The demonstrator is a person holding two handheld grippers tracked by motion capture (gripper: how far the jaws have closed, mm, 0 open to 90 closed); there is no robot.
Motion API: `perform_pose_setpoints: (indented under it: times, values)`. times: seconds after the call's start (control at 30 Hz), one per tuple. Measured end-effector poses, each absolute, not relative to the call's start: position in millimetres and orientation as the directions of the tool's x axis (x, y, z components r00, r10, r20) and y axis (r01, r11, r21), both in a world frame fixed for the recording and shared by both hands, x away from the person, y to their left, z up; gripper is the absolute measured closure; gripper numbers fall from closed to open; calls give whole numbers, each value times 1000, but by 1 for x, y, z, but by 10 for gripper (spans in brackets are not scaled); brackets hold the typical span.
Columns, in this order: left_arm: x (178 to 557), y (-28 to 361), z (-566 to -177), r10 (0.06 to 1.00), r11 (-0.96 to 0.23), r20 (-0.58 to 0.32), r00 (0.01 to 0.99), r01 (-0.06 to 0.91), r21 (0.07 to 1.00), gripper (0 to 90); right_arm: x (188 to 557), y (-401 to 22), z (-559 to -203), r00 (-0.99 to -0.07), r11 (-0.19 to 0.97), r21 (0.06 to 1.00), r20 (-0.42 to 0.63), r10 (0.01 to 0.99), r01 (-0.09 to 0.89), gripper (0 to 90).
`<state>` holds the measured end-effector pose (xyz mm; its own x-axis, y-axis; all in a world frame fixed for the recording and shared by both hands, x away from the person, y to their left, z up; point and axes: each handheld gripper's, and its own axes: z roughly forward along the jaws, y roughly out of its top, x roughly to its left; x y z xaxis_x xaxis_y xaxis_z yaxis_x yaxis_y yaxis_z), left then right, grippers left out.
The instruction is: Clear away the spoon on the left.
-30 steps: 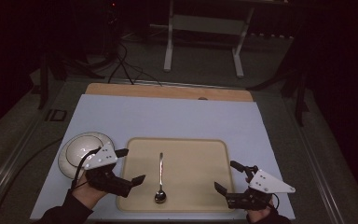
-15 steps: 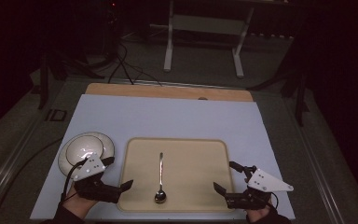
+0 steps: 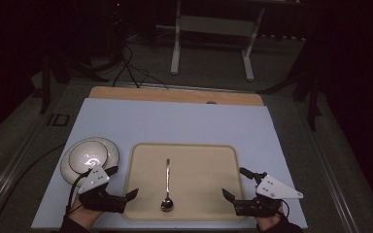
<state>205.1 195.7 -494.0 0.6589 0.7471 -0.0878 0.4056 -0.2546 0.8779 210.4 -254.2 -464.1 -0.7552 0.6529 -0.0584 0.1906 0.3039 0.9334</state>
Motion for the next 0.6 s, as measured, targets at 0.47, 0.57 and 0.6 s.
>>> perform_pose_setpoints:
  times: [0.47, 0.57, 0.6]
  values:
    - [212, 199, -503, 796, -232, -100, 597, 454, 860, 8, 213, -250, -468, -733, 334, 922, -87, 675, 198, 134]
    - [213, 201, -504, 803, -213, -115, 584, 462, 861, 8, 213, -251, -468, -728, 334, 921, -89, 679, 199, 134]
    - [214, 202, -503, 803, -206, -122, 583, 464, 862, 8, 213, -251, -468, -728, 335, 921, -89, 680, 200, 134]
